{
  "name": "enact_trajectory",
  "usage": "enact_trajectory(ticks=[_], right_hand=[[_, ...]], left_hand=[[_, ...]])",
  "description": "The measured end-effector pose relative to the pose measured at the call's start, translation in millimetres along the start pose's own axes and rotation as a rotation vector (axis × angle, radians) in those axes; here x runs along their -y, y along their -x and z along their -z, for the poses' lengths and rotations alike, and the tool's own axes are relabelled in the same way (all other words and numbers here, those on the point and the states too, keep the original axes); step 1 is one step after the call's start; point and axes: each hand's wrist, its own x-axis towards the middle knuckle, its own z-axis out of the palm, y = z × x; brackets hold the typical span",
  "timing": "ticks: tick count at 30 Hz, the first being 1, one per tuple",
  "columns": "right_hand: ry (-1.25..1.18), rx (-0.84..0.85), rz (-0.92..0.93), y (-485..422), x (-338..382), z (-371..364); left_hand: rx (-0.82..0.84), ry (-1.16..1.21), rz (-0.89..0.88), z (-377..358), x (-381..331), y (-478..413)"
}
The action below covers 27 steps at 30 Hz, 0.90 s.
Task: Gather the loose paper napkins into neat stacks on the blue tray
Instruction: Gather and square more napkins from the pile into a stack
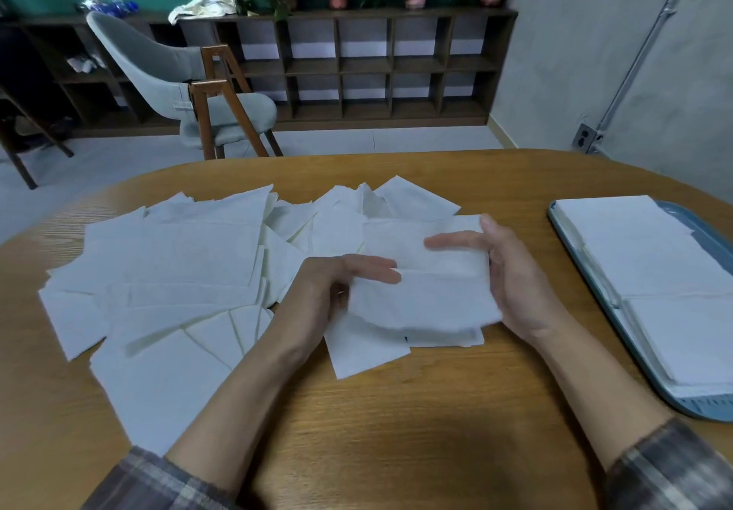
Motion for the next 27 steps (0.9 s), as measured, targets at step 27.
enact_trajectory(ticks=[27], right_hand=[[0.122,-0.008,0.049,13,3,-16]], left_hand=[[-0.257,-0.188,-0.272,-6,1,0]])
